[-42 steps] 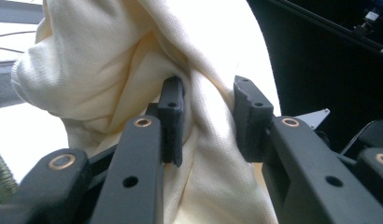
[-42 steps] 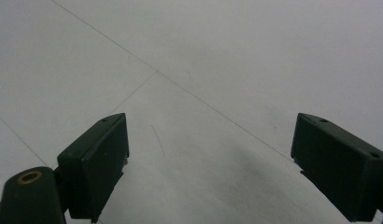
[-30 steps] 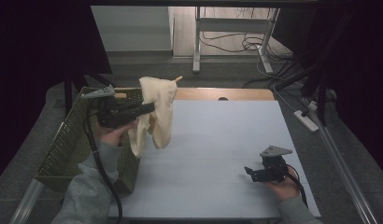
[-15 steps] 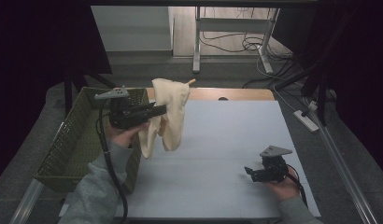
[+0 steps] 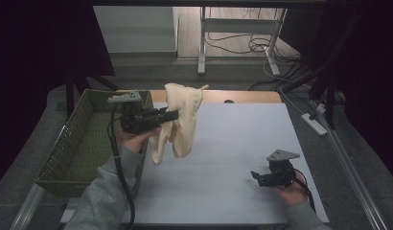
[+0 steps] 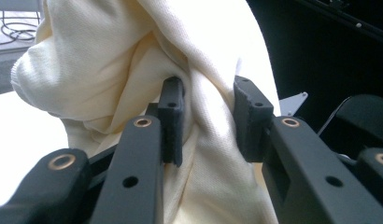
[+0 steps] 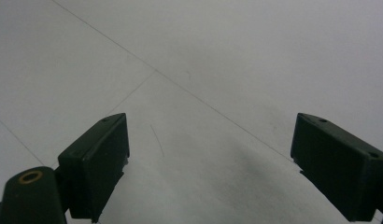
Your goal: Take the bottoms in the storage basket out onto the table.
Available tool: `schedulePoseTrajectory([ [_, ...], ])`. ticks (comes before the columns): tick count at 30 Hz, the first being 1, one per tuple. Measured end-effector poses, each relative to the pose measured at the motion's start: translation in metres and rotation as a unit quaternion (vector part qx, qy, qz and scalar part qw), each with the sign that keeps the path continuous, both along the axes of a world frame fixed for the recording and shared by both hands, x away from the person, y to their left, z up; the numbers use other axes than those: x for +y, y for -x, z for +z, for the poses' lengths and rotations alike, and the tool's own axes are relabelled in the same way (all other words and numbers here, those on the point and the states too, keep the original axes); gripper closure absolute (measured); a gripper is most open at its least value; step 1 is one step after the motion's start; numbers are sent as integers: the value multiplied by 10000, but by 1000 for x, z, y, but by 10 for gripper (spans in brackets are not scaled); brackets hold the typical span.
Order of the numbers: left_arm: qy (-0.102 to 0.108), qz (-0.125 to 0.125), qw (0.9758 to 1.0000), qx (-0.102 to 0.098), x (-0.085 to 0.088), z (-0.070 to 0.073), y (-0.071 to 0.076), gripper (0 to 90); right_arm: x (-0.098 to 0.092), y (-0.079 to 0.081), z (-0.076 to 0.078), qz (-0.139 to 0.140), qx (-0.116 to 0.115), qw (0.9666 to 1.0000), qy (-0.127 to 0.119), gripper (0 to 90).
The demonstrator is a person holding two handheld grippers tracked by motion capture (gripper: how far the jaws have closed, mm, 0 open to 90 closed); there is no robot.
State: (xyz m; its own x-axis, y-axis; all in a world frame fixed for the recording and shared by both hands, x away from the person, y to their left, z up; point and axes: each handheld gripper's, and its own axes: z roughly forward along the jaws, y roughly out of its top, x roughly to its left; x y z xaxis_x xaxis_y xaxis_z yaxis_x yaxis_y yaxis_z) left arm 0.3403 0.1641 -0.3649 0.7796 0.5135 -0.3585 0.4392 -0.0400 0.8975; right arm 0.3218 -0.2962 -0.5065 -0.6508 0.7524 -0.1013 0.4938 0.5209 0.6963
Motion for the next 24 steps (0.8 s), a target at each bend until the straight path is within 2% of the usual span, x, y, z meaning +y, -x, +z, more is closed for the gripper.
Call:
schedulePoseTrajectory([
  [6,-55,-66,9999,63,-9,-5,-4,668,0,0,0,5,-2,10000,1,120],
  [16,-267,-134,9993,242,-24,-21,-13,668,0,0,0,13,-1,10000,-1,120],
  [24,-419,-201,9985,291,-38,-30,-17,667,-1,1,1,-5,-6,10000,-17,120],
])
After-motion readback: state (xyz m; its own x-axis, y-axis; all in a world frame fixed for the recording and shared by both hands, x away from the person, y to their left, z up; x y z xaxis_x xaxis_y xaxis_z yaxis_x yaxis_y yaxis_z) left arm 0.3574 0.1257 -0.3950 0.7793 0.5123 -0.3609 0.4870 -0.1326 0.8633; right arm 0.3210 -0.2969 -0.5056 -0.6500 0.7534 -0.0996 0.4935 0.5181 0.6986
